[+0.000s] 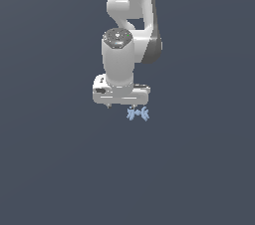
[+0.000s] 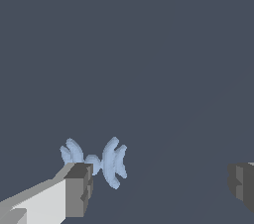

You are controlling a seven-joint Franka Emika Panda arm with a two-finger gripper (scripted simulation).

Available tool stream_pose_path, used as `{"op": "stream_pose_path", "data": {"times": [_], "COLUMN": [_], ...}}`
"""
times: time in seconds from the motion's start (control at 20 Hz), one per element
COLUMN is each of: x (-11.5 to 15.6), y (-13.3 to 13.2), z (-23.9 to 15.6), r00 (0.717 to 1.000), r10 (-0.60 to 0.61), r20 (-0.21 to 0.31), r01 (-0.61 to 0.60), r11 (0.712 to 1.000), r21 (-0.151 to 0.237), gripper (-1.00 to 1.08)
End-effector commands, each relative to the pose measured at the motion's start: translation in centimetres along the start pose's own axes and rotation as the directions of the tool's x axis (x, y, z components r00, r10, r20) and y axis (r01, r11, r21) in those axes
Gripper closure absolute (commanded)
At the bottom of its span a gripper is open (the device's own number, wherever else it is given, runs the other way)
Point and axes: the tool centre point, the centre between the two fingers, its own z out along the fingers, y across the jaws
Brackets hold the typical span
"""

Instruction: Pick up the object and move it to a goal position.

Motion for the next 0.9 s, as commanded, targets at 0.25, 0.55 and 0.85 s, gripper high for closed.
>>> {"op": "stream_pose_path", "data": {"times": [0.25,0.55,0.85], "x": [-0.2,-0.4,-0.5], "y": [1.0,2.5,2.2], "z": [0.7,1.7,1.7], "r00": [1.0,0.999,0.999], "r10": [0.02,0.04,0.053], "r20": [0.004,0.01,0.009], "r01": [-0.02,-0.04,-0.053], "r11": [1.0,0.999,0.999], "r21": [-0.004,-0.012,-0.01], "gripper": [-0.92,-0.92,-0.92]}}
